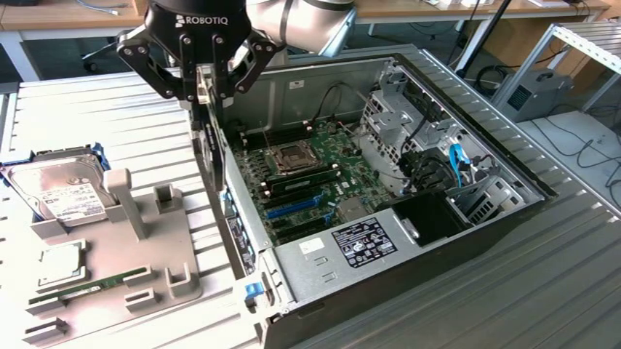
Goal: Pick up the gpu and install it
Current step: 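Pick up the gpu and move the gpu toward the slot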
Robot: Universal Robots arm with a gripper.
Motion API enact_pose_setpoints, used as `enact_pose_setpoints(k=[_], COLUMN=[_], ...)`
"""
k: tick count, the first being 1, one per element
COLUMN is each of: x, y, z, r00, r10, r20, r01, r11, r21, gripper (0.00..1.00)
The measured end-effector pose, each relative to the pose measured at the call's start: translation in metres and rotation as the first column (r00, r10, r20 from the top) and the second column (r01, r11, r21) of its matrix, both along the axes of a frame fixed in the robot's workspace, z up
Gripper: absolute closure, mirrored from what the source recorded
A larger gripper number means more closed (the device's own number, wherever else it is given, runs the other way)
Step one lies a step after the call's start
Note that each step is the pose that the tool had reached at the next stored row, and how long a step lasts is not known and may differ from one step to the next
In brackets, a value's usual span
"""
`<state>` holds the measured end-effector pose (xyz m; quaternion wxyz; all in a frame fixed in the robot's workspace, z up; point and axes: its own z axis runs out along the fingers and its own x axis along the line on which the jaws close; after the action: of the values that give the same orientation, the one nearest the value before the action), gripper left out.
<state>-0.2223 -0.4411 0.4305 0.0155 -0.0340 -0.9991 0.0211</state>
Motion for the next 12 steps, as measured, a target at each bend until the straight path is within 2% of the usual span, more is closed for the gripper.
enact_pose_setpoints(k=[5, 12], x=[0.002, 0.024], y=[0.0000, 0.0000], z=[0.0000, -0.0003], r00=[1.0000, 1.0000], r10=[0.000, 0.000], r20=[0.0000, -0.0001], r01=[0.000, 0.000], r11=[1.0000, 1.0000], r21=[-0.0002, -0.0045], gripper=[0.74, 0.74])
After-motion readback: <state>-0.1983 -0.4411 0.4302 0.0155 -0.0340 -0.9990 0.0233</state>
